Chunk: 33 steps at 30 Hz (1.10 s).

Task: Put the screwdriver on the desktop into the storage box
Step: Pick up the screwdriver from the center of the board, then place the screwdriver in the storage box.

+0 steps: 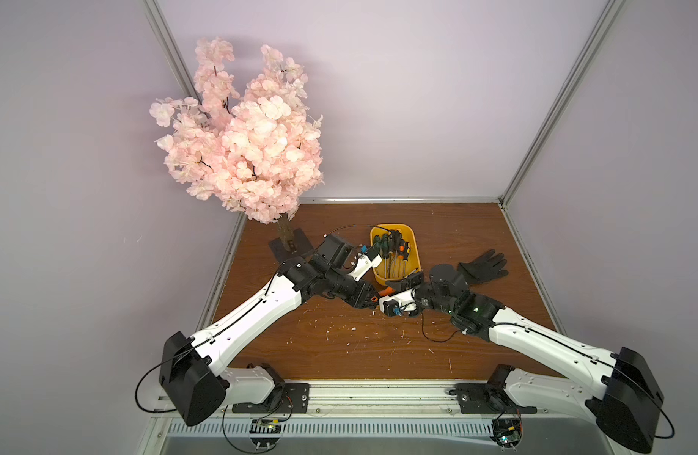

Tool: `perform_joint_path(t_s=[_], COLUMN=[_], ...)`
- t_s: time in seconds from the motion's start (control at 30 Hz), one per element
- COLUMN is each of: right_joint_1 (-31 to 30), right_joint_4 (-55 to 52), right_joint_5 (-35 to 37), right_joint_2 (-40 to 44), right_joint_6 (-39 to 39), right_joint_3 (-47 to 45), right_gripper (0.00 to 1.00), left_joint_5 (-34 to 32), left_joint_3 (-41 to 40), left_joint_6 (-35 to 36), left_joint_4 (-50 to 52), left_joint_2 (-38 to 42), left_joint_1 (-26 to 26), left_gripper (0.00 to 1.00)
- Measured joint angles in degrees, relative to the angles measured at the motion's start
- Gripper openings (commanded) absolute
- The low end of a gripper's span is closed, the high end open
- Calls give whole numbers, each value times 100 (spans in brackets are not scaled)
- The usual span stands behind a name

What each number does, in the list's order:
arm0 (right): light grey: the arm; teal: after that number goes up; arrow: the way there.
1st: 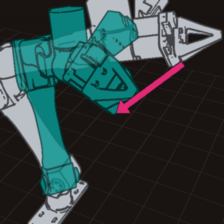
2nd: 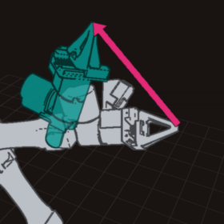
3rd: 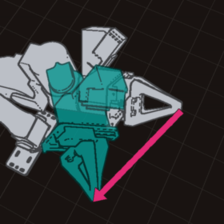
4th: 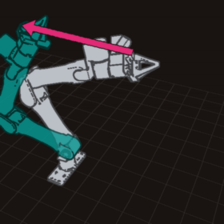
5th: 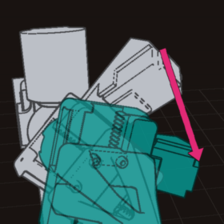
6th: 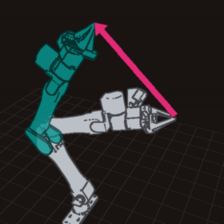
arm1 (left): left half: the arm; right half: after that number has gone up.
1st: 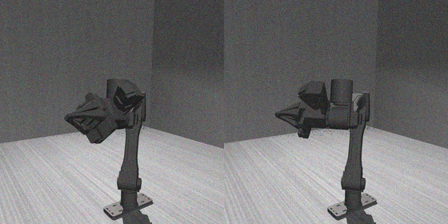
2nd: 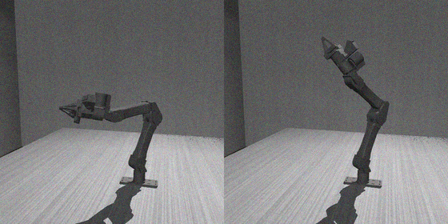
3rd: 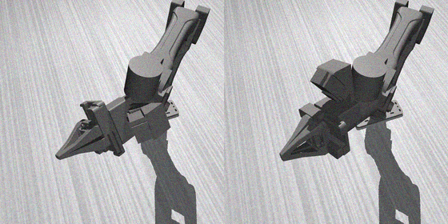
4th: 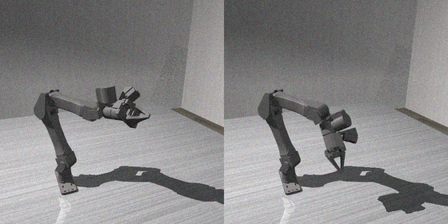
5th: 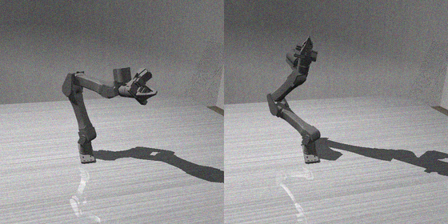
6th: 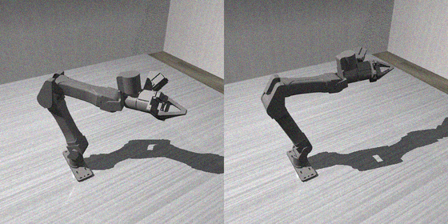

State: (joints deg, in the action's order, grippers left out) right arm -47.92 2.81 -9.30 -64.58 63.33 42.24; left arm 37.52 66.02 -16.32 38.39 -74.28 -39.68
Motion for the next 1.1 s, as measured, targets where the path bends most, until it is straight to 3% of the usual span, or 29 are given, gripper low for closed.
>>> perform_joint_path(t_s=[0.17,0.23,0.33,0.53,0.73,1.1], right_joint_1=[-42,-46,-46,-66,-76,7], right_joint_4=[28,61,162,271,367,601], right_joint_5=[114,173,273,365,501,739], right_joint_2=[-37,-37,-37,-37,-37,-286], right_joint_6=[-20,-39,-140,-363,-560,-1545], right_joint_3=[17,17,17,4,2,44], right_gripper=[0,0,0,0,0,0], left_joint_5=[-138,-216,-393,-876,-1421,-2490], left_joint_3=[55,94,190,422,444,339], left_joint_6=[2,7,20,-2,-68,-376], left_joint_4=[61,63,59,-63,-105,-140], left_joint_2=[2,4,22,199,612,1572], left_joint_1=[-2,-7,-7,70,387,485], left_gripper=[22,33,39,63,71,76])
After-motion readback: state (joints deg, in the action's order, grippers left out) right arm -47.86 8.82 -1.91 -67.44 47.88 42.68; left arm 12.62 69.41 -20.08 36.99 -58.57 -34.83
